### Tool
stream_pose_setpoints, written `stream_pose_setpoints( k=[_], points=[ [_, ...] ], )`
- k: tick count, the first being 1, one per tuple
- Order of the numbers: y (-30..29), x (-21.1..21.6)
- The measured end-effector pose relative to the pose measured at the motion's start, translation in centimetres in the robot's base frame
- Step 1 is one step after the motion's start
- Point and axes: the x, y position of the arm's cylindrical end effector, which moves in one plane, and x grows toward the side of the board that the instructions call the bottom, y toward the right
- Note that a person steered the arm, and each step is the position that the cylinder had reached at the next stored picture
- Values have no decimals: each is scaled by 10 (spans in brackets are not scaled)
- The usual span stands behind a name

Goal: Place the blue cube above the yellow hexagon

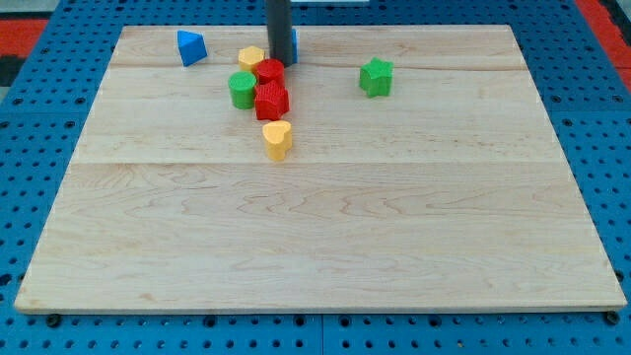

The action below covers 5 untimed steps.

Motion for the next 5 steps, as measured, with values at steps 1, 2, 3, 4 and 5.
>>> stream_pose_setpoints(
  k=[1,2,3,4,5],
  points=[
    [-14,4],
    [8,14],
    [45,-4],
    [51,-34],
    [20,-34]
  ],
)
